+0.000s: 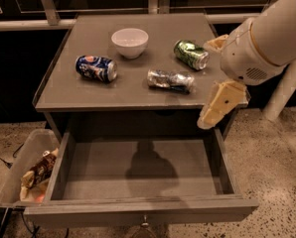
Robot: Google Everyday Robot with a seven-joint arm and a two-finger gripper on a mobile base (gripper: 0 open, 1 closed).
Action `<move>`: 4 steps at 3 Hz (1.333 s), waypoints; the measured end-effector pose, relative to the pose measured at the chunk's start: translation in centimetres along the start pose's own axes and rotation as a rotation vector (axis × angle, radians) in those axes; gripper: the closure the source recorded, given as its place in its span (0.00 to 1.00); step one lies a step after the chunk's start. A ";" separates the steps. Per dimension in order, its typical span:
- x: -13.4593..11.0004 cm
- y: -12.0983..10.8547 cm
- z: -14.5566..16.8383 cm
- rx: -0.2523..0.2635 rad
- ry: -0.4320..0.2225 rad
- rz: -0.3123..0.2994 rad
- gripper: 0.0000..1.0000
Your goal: Place redbull can into top drawer
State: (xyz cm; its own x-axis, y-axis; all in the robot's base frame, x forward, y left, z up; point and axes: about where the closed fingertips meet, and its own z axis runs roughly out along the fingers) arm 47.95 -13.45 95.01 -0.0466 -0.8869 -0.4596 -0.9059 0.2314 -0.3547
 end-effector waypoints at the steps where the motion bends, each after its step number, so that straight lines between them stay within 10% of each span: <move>1: 0.5 -2.2 2.4 0.021 0.025 0.015 0.00; 4: 0.6 -8.2 10.3 -0.037 0.046 0.097 0.00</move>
Offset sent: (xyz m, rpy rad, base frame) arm 0.1088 -0.0080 -0.0596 -0.0219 0.0459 -0.1447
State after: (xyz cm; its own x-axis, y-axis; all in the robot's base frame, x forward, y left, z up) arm 59.71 -11.79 89.26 -0.1537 -0.8787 -0.4520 -0.9109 0.3033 -0.2798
